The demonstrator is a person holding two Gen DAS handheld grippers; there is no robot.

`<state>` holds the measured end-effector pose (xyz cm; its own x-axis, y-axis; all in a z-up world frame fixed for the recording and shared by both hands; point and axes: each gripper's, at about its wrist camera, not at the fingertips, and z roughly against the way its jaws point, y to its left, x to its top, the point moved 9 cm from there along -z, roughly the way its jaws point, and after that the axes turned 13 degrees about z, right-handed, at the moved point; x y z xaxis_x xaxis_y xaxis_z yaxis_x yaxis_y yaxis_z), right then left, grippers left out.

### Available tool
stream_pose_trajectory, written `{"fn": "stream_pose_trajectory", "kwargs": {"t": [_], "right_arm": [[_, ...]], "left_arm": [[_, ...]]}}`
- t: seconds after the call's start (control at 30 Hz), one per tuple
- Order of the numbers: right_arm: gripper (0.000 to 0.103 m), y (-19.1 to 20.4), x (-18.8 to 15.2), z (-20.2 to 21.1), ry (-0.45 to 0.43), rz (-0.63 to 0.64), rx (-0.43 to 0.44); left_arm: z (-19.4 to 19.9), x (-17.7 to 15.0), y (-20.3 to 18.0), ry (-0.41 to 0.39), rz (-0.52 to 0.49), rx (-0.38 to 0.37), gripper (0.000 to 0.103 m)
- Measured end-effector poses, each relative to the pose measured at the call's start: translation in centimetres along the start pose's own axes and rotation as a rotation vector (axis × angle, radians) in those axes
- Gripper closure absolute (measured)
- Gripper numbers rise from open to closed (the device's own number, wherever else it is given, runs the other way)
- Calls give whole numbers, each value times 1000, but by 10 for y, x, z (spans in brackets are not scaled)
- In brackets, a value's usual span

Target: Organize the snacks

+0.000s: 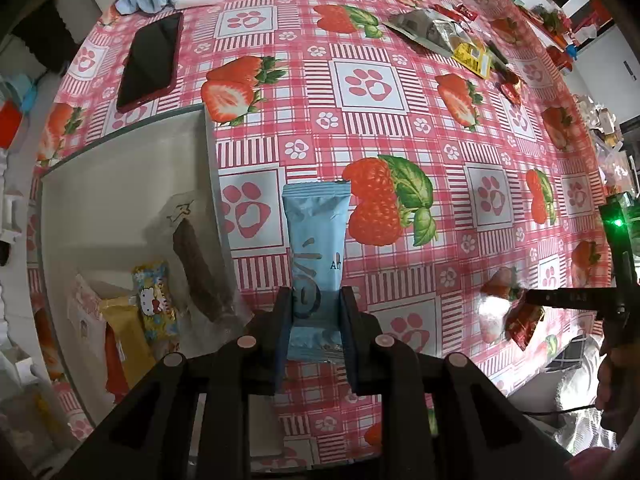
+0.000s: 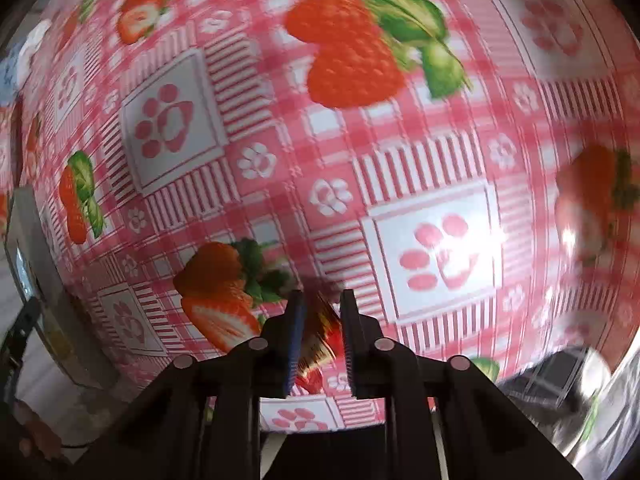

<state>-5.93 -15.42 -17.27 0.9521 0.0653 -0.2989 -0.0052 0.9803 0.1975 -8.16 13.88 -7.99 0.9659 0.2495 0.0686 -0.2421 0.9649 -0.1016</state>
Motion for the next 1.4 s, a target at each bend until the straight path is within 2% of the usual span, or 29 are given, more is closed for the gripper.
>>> {"fn": "stream_pose_trajectory", "kwargs": {"t": [0.03, 0.07, 0.1, 0.2, 0.27, 0.3, 0.33, 0.4, 0.43, 0.47, 0.67, 0.9, 1.17, 1.2, 1.27, 1.3, 1.33, 1.37, 1.4], "right_arm": [[27, -5, -3, 0, 0, -30, 6], [11, -11, -6, 2, -3, -69, 10], [6, -18, -8, 5, -18, -110, 11], [6, -23, -13, 3, -8, -145, 47], [12, -23, -18, -1, 5, -145, 59], [22, -20, -20, -6, 16, -145, 73], [37, -15, -25, -6, 24, -144, 80], [56, -7, -29, -13, 50, -116, 92], [69, -7, -28, -14, 46, -96, 66], [70, -1, -25, -12, 37, -51, 69], [70, 56, -3, 20, -32, 175, 77], [70, 166, 40, 59, -79, 431, 134], [70, 292, 36, 59, -67, 659, 194], [70, 302, 37, 59, -62, 673, 199], [70, 322, 40, 60, -41, 699, 209], [70, 330, 39, 57, -29, 713, 206], [65, 338, 33, 48, -20, 722, 202], [56, 345, 30, 45, -13, 728, 198], [32, 348, 29, 43, -10, 735, 193]], "left_arm": [[0, -1, 1, 1, 3, 0, 78], [-1, -1, 2, 3, 5, 0, 78], [-1, -2, 3, 5, 6, -1, 78], [-2, -2, 3, 6, 2, -2, 78], [-2, -2, 2, 7, -11, 0, 78], [-1, -2, 2, 5, -16, 0, 78], [-1, -1, 2, 4, -22, 0, 78], [1, -1, 3, -1, -31, 2, 78], [2, 0, 5, -6, -31, 3, 78], [3, 1, 7, -9, -26, 2, 78], [16, 13, 28, -49, 40, -1, 78], [31, 23, 86, -102, 188, 24, 78], [24, 8, 151, -75, 322, 85, 77], [22, 6, 154, -70, 330, 88, 75], [19, 0, 160, -56, 349, 90, 61], [18, -2, 162, -55, 356, 92, 46], [18, -4, 164, -58, 365, 97, 39], [18, -6, 166, -64, 372, 101, 30], [18, -7, 167, -69, 375, 101, 25]]}}
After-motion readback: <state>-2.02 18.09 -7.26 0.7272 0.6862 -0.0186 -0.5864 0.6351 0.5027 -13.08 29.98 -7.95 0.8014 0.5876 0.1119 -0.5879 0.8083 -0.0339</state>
